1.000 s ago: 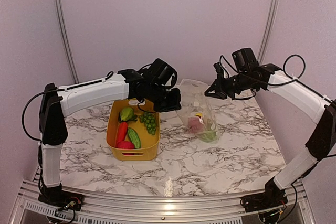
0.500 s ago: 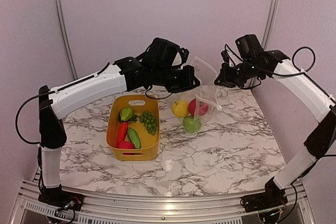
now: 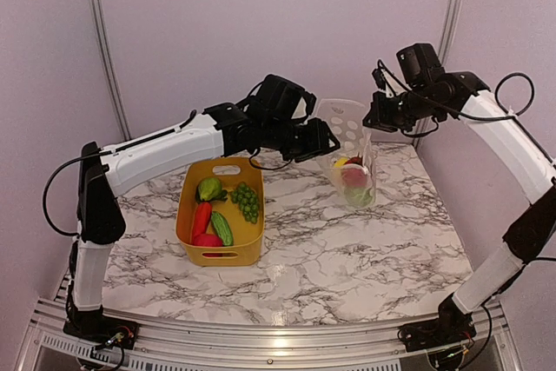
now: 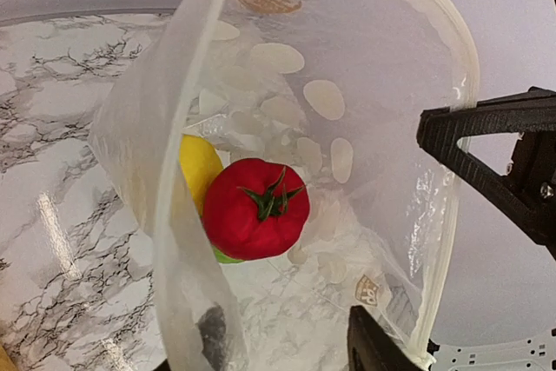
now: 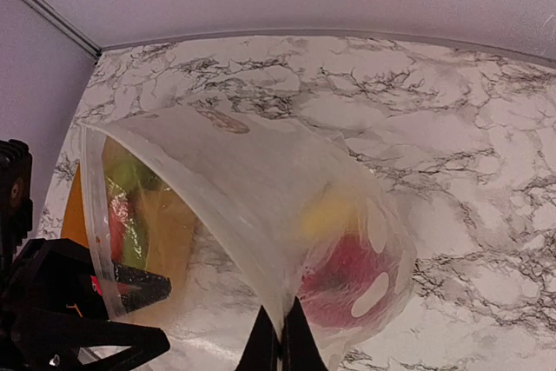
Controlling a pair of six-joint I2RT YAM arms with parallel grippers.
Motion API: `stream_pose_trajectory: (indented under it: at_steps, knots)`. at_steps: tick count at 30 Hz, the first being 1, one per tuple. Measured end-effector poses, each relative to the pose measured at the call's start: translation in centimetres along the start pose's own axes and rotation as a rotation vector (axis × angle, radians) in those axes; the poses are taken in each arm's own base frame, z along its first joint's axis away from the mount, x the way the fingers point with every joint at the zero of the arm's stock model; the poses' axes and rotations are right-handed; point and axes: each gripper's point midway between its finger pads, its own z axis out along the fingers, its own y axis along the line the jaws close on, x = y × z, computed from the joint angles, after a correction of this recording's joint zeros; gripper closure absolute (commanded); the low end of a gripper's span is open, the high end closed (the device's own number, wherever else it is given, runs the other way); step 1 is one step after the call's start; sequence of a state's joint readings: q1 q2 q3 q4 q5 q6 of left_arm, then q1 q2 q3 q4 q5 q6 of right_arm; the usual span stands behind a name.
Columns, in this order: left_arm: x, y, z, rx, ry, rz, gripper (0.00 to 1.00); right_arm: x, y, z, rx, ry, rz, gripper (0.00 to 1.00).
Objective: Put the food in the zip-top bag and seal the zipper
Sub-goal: Adjust the zipper food storage bag at the center of the board, then pick up the fake fruit from the bin.
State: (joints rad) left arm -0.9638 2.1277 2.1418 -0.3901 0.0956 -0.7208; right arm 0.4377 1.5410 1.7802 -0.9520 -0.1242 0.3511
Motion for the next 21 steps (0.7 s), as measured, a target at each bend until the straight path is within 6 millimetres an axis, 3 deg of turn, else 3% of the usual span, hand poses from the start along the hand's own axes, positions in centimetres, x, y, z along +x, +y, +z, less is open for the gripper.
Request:
stream_pose_trajectory:
  at_steps: [1,2,7,11,18,21]
  knots:
    - [0.3,0.2,0.4,0.001,0.009,-0.003,0.12,0.3,-0.4,0.3,0.015,0.007,-0.004,1.0]
    - [0.6,0.5,0.8,-0.003,0.017,-0.003,0.02,0.7,-1.0,0.6,0.032,0.017,-0.007,1.0]
    - [0.7,0.7,0.1,-0.007,0.018,0.04,0.01,4.1,-2.9,2.5,0.082,0.105,-0.008,1.0]
    - [1.2,1.2,-3.4,-0.04,0.015,0.074,0.01,5.6,-3.4,2.5,0.087,0.132,-0.003,1.0]
    - [0.5,1.8,-12.0,-0.088,-0.076,0.108,0.01,4.9,-2.6,0.9,0.051,0.077,-0.011,1.0]
    - [0.4,2.8,-14.1,-0.134,-0.111,0.147,0.01,4.8,-2.4,0.8,0.039,0.071,-0.014,1.0]
